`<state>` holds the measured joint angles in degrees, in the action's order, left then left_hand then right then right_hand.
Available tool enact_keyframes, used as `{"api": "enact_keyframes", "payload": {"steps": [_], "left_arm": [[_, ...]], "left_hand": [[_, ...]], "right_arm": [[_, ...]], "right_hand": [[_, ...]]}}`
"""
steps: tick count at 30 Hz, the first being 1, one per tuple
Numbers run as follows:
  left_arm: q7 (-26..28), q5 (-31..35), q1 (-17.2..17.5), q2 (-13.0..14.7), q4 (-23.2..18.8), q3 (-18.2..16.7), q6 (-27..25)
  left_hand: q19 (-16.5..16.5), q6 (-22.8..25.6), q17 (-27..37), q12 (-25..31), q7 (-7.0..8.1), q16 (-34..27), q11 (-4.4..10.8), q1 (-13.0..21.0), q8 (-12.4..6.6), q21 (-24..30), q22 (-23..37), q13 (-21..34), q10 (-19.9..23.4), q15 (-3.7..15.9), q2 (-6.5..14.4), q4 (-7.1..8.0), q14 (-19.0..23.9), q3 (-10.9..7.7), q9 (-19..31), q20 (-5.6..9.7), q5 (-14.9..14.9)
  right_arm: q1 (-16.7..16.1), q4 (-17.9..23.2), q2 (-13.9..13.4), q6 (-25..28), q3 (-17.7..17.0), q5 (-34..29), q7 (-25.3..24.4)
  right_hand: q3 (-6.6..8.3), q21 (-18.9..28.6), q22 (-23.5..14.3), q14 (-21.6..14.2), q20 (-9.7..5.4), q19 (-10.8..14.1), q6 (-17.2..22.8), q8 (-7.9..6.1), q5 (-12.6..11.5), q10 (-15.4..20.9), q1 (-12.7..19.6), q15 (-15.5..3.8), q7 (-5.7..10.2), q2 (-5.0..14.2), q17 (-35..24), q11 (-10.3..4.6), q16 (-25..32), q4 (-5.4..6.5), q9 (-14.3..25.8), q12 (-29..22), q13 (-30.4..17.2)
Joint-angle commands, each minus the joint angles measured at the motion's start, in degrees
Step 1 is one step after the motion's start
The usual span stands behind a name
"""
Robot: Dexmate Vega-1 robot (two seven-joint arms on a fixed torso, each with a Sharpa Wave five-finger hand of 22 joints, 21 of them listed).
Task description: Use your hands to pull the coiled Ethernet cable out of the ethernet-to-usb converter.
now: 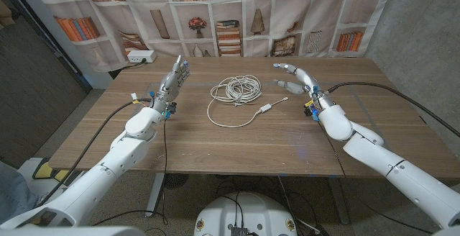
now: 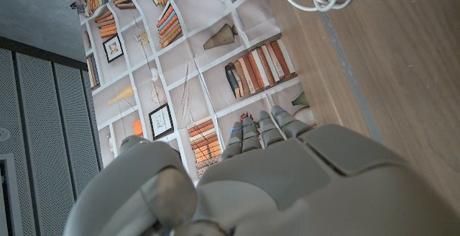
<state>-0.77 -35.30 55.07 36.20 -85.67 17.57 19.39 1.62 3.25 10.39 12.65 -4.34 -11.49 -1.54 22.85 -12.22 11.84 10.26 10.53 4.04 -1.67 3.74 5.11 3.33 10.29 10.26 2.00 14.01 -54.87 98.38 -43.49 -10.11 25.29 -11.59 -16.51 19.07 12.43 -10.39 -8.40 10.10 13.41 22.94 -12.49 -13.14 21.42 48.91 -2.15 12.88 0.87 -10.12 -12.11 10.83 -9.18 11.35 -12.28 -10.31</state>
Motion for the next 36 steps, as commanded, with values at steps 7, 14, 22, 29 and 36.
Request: {"api": "enact_keyframes", "payload": {"steps": [7, 14, 22, 29, 36], "left_arm": [[-2.8, -1.1, -0.4, 1.5, 0.7, -0.9, 0.3], [-3.4, -1.8, -0.3, 0.7, 1.3, -0.8, 1.2], [-6.6, -6.2, 0.4, -0.8, 2.5, -1.7, 2.2], [-5.7, -6.2, 1.6, -0.4, 1.6, -2.2, 2.3], [-5.2, -6.1, 2.7, -0.8, 1.0, -2.6, 3.3]], "left_hand": [[1.6, 1.8, 0.2, 0.6, -0.55, -0.6, -0.46, 0.3, -0.48, 0.7, 0.2, 0.3, 2.2, -0.15, -0.1, 0.07, 2.1, 0.72, 0.3, 1.01, 0.5], [1.7, 1.9, 0.2, 0.5, -0.52, -0.5, -0.41, 0.4, -0.43, 0.7, 0.2, 0.3, 2.2, -0.22, -0.1, 0.05, 2.2, 0.76, 0.3, 0.86, 0.5], [1.8, 2.5, 0.2, 0.6, -0.4, -0.5, -0.66, 0.5, -0.46, 0.6, 0.2, 0.3, 2.9, -0.15, 0.0, 0.02, 2.8, 0.87, 0.3, 0.59, 0.5], [1.8, 2.9, 0.2, 0.6, -0.48, -0.5, -0.67, 0.5, -0.5, 0.6, 0.2, 0.3, 3.3, -0.26, 0.0, 0.02, 3.1, 0.96, 0.3, 0.25, 0.4], [1.6, 3.1, 0.2, 0.5, -0.38, -0.4, -0.61, 0.6, -0.44, 0.5, 0.2, 0.3, 3.4, -0.2, 0.1, 0.03, 3.2, 1.04, 0.3, 0.01, 0.4]], "right_arm": [[2.9, 5.1, -8.0, 6.5, 3.1, -7.4, 9.0], [4.3, 5.7, -9.3, 7.5, 4.9, -12.0, 10.9], [6.7, 4.7, -9.3, 7.2, 7.7, -17.6, 12.7], [8.8, 3.1, -9.0, 6.3, 9.8, -22.1, 13.6], [11.0, -1.3, -8.7, 1.1, 11.5, -25.5, 10.8]], "right_hand": [[0.64, 1.4, -0.1, -2.1, -0.97, 4.3, -0.1, 0.48, -0.7, 0.8, 1.8, -1.22, -0.12, -0.11, -0.1, -0.28, 0.5, -0.06, 0.0, 0.4, -0.3], [0.57, 1.6, -0.1, -3.0, -1.55, 5.4, -0.4, 0.55, -1.0, 0.9, 2.2, -1.61, -0.11, -0.33, -0.1, -0.27, 0.7, 0.0, 0.0, 0.5, -0.3], [0.29, 1.7, -0.1, -3.8, -2.12, 6.6, 0.3, 0.23, -1.6, 1.1, 2.5, -1.98, -0.14, -0.78, -0.1, -0.28, 0.7, 0.13, 0.1, 0.6, -0.3], [0.13, 1.8, -0.1, -4.5, -2.38, 7.2, 1.2, -0.12, -2.0, 1.4, 2.7, -2.43, -0.12, -0.86, -0.2, -0.27, 0.7, 0.31, 0.2, 0.6, -0.3], [0.0, 2.1, -0.1, -6.2, -3.56, 9.2, 2.7, -0.64, -2.9, 2.2, 3.4, -2.92, -0.12, -0.94, -0.2, -0.3, 1.0, 0.45, 0.2, 0.5, -0.4]]}}
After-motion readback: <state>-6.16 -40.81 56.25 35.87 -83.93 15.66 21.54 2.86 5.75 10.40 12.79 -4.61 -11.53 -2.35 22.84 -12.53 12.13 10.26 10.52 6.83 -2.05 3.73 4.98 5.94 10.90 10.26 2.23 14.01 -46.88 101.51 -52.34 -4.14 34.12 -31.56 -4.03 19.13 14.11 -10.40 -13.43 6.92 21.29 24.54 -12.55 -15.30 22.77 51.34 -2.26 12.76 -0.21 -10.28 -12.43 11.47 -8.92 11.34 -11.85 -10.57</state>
